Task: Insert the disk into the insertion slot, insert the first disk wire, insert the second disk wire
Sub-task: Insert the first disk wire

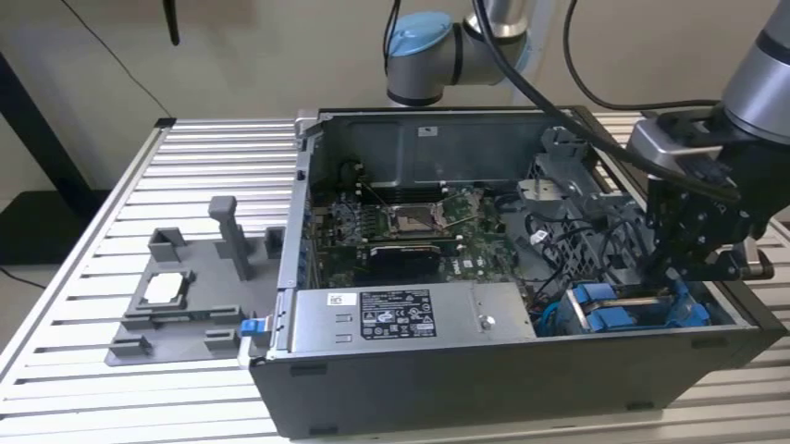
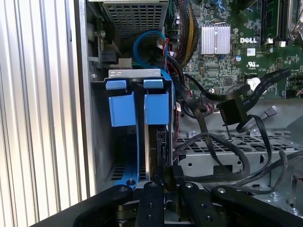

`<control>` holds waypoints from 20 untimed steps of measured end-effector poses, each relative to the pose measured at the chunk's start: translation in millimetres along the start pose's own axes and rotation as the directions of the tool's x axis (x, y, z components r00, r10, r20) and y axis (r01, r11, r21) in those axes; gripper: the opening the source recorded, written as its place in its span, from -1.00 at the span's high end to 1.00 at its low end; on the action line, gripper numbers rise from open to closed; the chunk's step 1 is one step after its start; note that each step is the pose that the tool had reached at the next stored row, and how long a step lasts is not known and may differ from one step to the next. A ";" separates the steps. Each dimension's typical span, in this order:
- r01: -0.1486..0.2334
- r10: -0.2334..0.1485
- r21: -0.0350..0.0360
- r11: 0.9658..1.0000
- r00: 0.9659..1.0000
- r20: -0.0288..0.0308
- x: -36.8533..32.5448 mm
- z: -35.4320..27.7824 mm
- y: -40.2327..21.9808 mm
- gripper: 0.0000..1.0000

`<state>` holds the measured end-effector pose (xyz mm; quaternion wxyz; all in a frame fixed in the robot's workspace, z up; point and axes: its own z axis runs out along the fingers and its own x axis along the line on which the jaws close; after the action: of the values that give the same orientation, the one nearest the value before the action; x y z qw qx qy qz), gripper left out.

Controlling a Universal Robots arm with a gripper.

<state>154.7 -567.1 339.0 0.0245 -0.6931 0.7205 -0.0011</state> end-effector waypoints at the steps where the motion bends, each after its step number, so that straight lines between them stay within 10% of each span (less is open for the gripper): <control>1: 0.000 0.000 0.000 1.000 1.000 0.001 0.0 0.1 0.0 0.62; 20: -0.001 0.001 0.000 1.000 1.000 0.004 0.2 5.8 0.2 0.59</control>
<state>154.6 -567.1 333.1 0.0262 -0.6929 0.7206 0.0003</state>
